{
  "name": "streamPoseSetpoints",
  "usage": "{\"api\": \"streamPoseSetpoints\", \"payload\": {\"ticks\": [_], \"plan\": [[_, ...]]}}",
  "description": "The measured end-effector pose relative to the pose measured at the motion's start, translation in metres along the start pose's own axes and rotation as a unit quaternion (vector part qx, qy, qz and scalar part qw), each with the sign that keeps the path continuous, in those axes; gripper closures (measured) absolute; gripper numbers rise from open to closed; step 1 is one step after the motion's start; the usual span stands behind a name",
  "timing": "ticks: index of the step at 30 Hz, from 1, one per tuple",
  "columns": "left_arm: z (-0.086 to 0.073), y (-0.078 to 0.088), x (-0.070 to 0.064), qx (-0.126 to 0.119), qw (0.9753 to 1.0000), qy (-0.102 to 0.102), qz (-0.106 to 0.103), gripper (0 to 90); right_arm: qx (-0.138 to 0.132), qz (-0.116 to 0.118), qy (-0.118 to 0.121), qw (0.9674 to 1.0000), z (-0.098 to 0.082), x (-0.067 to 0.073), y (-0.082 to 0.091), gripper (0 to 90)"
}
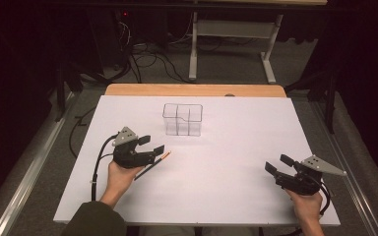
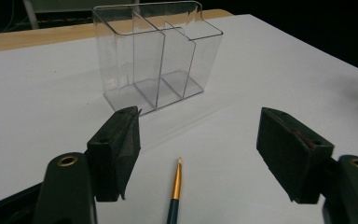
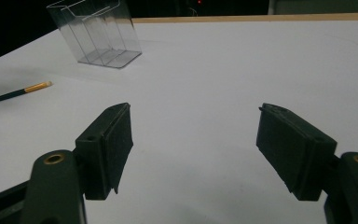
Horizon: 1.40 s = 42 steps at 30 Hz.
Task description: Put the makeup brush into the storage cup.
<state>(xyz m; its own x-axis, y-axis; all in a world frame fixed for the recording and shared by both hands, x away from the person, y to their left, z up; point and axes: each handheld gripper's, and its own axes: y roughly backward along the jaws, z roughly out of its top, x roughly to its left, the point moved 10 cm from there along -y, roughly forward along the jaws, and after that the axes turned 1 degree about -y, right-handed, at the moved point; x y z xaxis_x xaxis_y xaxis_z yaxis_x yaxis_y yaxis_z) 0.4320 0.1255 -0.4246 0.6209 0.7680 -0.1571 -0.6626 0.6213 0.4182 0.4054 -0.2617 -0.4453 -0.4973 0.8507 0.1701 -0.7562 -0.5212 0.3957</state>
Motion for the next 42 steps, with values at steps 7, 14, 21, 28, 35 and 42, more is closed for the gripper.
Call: {"api": "streamPoseSetpoints", "payload": {"ticks": [7, 14, 21, 28, 35, 42], "plan": [[0.002, -0.005, -0.004, 0.009, 0.9999, -0.003, -0.005, 30.9, 0.002, 0.002, 0.002, 1.0000, 0.000, 0.001, 0.000, 28.7], [0.004, -0.010, -0.006, 0.016, 0.9998, -0.006, -0.008, 30.9, 0.003, 0.002, 0.003, 1.0000, -0.001, 0.001, 0.000, 28.7], [0.004, -0.012, -0.009, 0.024, 0.9995, -0.017, -0.008, 30.6, 0.004, 0.003, 0.002, 1.0000, -0.001, 0.001, -0.001, 28.6], [0.006, -0.014, -0.012, 0.033, 0.9991, -0.024, -0.007, 30.7, 0.003, 0.003, 0.004, 1.0000, -0.001, 0.002, -0.001, 28.6], [0.007, -0.014, -0.009, 0.048, 0.9984, -0.029, 0.006, 31.1, 0.003, 0.004, 0.002, 1.0000, -0.001, 0.003, -0.001, 28.6], [0.006, -0.016, -0.008, 0.060, 0.9975, -0.035, 0.011, 31.4, 0.004, 0.006, 0.004, 1.0000, -0.001, 0.003, -0.001, 28.6]]}}
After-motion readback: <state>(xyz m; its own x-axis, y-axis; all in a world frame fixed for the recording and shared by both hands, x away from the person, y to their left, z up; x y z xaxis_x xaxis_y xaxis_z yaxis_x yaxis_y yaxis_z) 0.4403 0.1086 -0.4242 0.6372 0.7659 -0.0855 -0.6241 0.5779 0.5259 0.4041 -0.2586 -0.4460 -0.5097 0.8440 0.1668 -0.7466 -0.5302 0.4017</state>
